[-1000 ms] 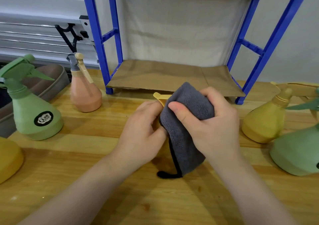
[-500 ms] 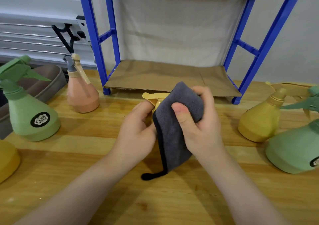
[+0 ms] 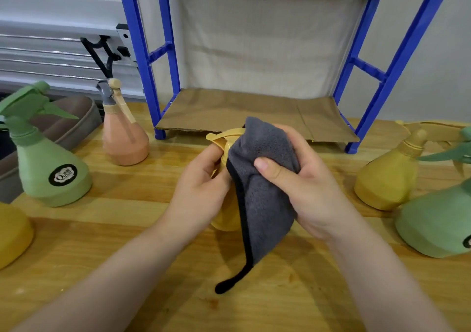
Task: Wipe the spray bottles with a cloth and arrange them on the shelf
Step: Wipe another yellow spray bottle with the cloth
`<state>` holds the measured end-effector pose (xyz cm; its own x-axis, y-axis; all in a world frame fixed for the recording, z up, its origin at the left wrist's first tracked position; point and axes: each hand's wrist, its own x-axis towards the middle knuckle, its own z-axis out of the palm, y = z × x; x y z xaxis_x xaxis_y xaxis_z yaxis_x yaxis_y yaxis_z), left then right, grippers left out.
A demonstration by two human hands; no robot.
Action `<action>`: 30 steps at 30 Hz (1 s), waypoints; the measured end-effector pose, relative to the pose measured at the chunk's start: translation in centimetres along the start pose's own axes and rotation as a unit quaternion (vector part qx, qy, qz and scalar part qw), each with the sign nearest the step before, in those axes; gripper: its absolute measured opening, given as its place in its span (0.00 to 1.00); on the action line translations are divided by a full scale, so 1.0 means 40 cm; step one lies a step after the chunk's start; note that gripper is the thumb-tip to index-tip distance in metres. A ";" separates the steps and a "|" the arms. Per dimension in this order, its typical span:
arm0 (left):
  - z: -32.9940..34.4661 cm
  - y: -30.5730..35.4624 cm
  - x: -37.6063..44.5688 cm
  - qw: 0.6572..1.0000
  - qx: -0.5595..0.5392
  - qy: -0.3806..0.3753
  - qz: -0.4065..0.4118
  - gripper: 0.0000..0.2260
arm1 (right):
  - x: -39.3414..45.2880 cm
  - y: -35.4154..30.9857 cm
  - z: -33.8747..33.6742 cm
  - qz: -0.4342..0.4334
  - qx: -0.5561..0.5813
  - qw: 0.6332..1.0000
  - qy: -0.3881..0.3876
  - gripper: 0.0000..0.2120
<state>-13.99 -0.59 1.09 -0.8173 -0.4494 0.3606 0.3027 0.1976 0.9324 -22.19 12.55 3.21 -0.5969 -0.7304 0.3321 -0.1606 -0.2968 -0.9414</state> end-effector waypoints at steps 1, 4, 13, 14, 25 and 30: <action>0.000 -0.002 0.000 1.000 -0.002 0.000 -0.005 0.14 | 0.000 0.000 0.004 0.012 0.043 0.999 0.007 0.14; 0.002 -0.008 -0.005 1.000 -0.008 0.003 -0.018 0.16 | -0.001 0.007 0.020 0.016 0.066 0.996 0.053 0.13; 0.009 0.001 -0.007 1.000 0.007 -0.007 -0.004 0.14 | -0.006 0.002 0.026 -0.033 -0.203 0.971 0.119 0.12; 0.005 0.001 -0.005 1.000 0.003 -0.010 -0.006 0.15 | -0.007 -0.003 0.023 -0.008 -0.168 0.981 0.093 0.13; -0.009 -0.006 0.008 0.994 -0.101 -0.018 -0.037 0.10 | -0.012 -0.051 0.001 0.183 0.159 0.970 0.008 0.14; -0.020 -0.020 0.003 0.972 -0.210 -0.042 -0.091 0.08 | -0.007 -0.045 0.000 0.181 0.139 0.971 0.070 0.11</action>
<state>-13.95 -1.51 0.41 -0.9079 -0.3675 0.2018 0.3088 -0.2604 0.9148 -21.74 13.28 4.80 -0.6789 -0.7327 -0.0479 0.2868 -0.2046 -0.9359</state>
